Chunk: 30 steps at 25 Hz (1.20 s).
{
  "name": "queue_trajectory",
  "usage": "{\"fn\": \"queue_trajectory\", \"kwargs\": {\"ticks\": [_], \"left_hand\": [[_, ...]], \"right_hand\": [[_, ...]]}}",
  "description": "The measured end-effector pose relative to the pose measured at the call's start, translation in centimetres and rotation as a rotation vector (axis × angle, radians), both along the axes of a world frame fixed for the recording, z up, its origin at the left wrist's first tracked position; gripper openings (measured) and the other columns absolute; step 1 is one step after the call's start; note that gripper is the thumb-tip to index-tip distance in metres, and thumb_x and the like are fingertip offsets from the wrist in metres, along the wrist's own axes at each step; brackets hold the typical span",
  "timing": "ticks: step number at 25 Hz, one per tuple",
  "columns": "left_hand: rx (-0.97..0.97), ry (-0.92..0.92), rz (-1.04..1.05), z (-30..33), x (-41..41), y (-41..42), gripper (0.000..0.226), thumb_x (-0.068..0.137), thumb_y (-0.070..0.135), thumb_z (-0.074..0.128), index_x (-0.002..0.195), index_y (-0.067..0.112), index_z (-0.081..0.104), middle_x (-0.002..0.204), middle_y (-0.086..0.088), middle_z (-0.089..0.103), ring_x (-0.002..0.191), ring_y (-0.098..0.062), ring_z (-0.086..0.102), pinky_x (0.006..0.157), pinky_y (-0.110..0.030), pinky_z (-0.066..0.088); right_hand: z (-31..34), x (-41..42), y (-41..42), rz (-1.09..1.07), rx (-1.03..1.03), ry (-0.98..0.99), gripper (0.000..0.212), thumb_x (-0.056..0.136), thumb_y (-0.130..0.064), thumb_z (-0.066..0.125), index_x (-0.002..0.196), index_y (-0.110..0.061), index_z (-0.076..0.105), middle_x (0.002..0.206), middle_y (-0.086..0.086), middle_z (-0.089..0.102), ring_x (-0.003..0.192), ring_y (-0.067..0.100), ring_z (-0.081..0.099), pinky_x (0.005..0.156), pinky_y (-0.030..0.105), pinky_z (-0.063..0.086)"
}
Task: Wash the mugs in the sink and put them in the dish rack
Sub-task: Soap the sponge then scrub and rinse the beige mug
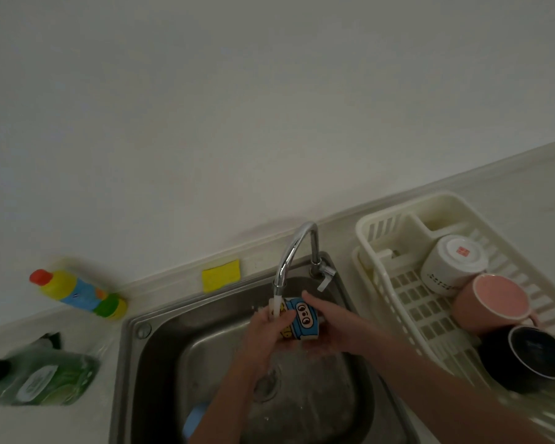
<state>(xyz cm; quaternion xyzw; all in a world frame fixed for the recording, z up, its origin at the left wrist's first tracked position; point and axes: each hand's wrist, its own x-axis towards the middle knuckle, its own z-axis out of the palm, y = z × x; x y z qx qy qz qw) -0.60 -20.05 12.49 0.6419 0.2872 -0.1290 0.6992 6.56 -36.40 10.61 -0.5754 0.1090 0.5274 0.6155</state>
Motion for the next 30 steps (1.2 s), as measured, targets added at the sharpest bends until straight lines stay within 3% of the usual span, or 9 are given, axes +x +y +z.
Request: {"fn": "queue_trajectory", "kwargs": {"ticks": [5,8,10,14,17,22,26,28,30], "left_hand": [[-0.181,0.089,0.114,-1.0,-1.5,3.3,0.038,0.091,0.034,0.067,0.119,0.007,0.068,0.114,-0.022,0.069,0.111,-0.039,0.064,0.092,-0.049,0.056],[-0.255,0.035,0.104,-1.4,-2.2,4.6,0.043,0.091,0.031,0.069,0.123,0.003,0.064,0.121,-0.025,0.065,0.115,-0.042,0.062,0.1,-0.056,0.049],[-0.193,0.044,0.09,-1.2,-2.4,4.2,0.04,0.087,0.031,0.072,0.117,0.006,0.068,0.114,-0.021,0.07,0.108,-0.038,0.067,0.096,-0.056,0.052],[-0.288,0.072,0.195,-0.4,-2.2,3.6,0.037,0.084,0.019,0.071,0.116,0.002,0.066,0.113,-0.021,0.07,0.106,-0.037,0.066,0.082,-0.043,0.057],[-0.289,0.082,0.217,-0.1,-2.4,3.2,0.034,0.086,0.016,0.069,0.116,0.001,0.065,0.111,-0.02,0.071,0.103,-0.036,0.068,0.074,-0.038,0.058],[-0.303,0.112,0.192,0.2,-3.0,2.9,0.025,0.089,0.015,0.069,0.111,0.002,0.068,0.1,-0.017,0.071,0.058,-0.014,0.054,0.039,-0.017,0.041],[-0.224,0.082,0.123,-0.1,-3.2,2.6,0.027,0.085,0.005,0.069,0.112,0.005,0.065,0.081,-0.007,0.067,0.055,-0.013,0.047,0.038,-0.019,0.035],[-0.332,0.077,0.163,0.5,-3.5,2.6,0.021,0.083,0.002,0.063,0.104,0.002,0.064,0.074,-0.007,0.066,0.054,-0.014,0.055,0.039,-0.021,0.04],[-0.368,0.09,0.206,0.8,-3.2,2.9,0.033,0.079,0.026,0.074,0.101,0.003,0.066,0.073,-0.009,0.065,0.055,-0.017,0.057,0.037,-0.021,0.04]], "right_hand": [[-1.1,-0.3,2.6,0.104,-0.018,-0.283,0.056,0.079,-0.053,0.074,0.125,-0.027,0.055,0.119,0.01,0.064,0.106,0.028,0.066,0.084,0.044,0.06],[-0.9,-0.7,2.8,0.1,0.065,-0.19,0.053,0.081,-0.05,0.074,0.125,-0.026,0.054,0.121,0.013,0.062,0.109,0.033,0.064,0.083,0.047,0.06],[-0.1,-0.9,2.9,0.104,0.093,-0.08,0.048,0.088,-0.051,0.066,0.123,-0.02,0.057,0.121,0.017,0.063,0.11,0.035,0.064,0.087,0.047,0.059],[-0.5,-0.4,2.8,0.131,0.069,-0.273,0.045,0.085,-0.029,0.075,0.124,-0.021,0.053,0.124,0.013,0.059,0.109,0.033,0.064,0.084,0.047,0.059],[-0.6,-0.8,2.6,0.12,0.079,-0.191,0.044,0.084,-0.029,0.077,0.122,-0.023,0.056,0.125,0.015,0.058,0.109,0.037,0.063,0.086,0.051,0.058],[-1.3,-0.8,1.8,0.114,0.195,-0.231,0.05,0.077,-0.028,0.08,0.123,-0.032,0.061,0.13,0.015,0.057,0.114,0.04,0.061,0.089,0.059,0.054],[-1.4,-1.0,2.4,-0.035,0.119,0.073,0.055,0.086,-0.059,0.064,0.125,-0.02,0.063,0.12,0.017,0.063,0.103,0.034,0.064,0.077,0.047,0.058],[-1.6,-1.0,2.6,-0.002,0.071,-0.061,0.046,0.089,-0.054,0.061,0.12,-0.02,0.064,0.113,0.018,0.062,0.091,0.031,0.063,0.07,0.042,0.055],[-1.6,-1.2,2.6,0.018,0.087,-0.201,0.032,0.087,-0.043,0.066,0.114,-0.028,0.065,0.121,0.016,0.058,0.098,0.033,0.062,0.068,0.041,0.055]]}}
